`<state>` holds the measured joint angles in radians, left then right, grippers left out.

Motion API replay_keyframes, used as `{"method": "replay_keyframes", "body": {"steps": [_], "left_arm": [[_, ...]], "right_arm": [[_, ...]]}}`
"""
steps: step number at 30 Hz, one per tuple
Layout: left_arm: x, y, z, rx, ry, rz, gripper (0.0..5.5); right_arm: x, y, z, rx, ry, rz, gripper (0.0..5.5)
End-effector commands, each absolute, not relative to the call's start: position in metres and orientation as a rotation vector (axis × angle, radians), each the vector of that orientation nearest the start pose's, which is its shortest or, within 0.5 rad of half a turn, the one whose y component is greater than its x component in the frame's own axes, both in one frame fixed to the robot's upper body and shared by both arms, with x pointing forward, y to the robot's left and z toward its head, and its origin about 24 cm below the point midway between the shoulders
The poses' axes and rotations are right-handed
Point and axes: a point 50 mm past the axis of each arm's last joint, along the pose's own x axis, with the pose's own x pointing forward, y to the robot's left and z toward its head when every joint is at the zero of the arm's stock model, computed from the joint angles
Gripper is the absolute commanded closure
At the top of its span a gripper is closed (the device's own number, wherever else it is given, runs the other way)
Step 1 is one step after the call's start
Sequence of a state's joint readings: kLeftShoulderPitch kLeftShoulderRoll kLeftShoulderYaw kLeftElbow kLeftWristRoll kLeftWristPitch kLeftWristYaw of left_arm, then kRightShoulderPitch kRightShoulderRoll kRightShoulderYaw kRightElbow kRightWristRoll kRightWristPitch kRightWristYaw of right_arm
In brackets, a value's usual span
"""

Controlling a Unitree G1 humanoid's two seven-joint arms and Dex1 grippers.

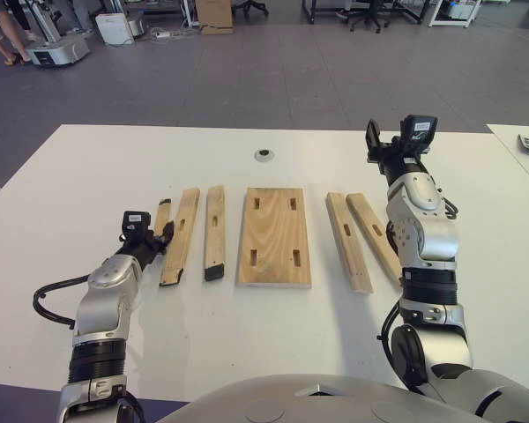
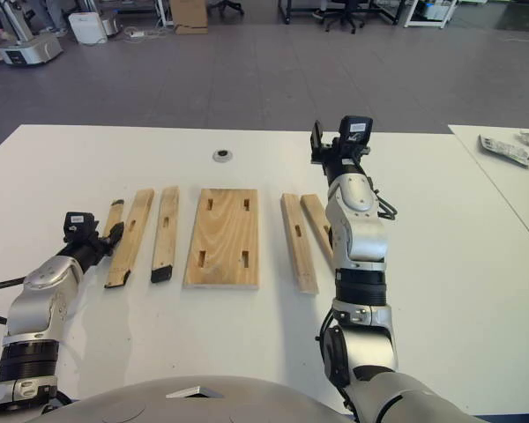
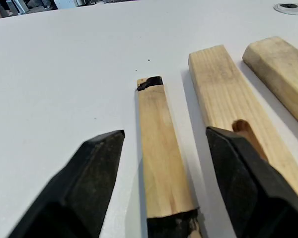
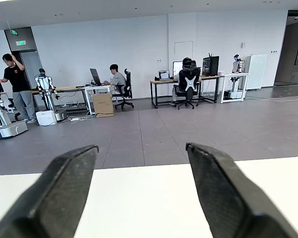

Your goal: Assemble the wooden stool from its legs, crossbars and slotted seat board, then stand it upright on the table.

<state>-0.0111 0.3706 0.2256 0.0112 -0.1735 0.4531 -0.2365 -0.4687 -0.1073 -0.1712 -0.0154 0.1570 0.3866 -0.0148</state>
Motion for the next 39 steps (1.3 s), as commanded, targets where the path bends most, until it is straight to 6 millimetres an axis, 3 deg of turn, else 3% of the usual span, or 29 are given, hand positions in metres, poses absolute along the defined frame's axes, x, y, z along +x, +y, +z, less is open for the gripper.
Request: {"method": "replay_keyframes", "body": {"steps": [1,6,9,13,19,22,24,27,31,35,39], "left_arm": [[0.241,0.272,0.027,0.099,0.45,0.049,2.49],[0.232,0.268,-0.002,0.062,0.58,-0.003,2.49],[0.219,0.282,-0.02,0.063,0.66,0.026,2.49],[0.207,0.292,-0.026,0.094,0.685,0.046,3.08],[0.199,0.291,-0.037,0.118,0.72,0.016,4.16],[0.201,0.291,-0.035,0.172,0.689,0.001,4.22],[0.216,0.292,-0.011,0.217,0.52,0.019,4.22],[0.239,0.286,0.046,0.263,0.183,-0.001,4.22],[0.254,0.234,0.113,0.212,-0.2,-0.251,4.22],[0.254,0.185,0.148,0.152,-0.378,-0.477,4.22],[0.254,0.159,0.161,0.127,-0.426,-0.603,4.22]], "right_arm": [[0.328,-0.168,0.15,0.099,-0.117,-0.012,2.19],[0.327,-0.165,0.15,0.105,-0.117,-0.003,2.19],[0.326,-0.162,0.149,0.109,-0.115,0.004,2.19],[0.324,-0.162,0.148,0.11,-0.112,0.004,2.15],[0.325,-0.159,0.149,0.115,-0.106,0.012,2.15],[0.327,-0.157,0.154,0.17,-0.111,0.024,2.15],[0.326,-0.147,0.169,0.263,-0.138,0.132,2.15],[0.317,-0.116,0.196,0.399,-0.152,0.398,2.15],[0.299,-0.081,0.217,0.443,-0.144,0.684,2.15],[0.288,-0.063,0.217,0.588,-0.052,0.861,2.15],[0.285,-0.062,0.219,0.69,-0.003,0.904,2.15]]}}
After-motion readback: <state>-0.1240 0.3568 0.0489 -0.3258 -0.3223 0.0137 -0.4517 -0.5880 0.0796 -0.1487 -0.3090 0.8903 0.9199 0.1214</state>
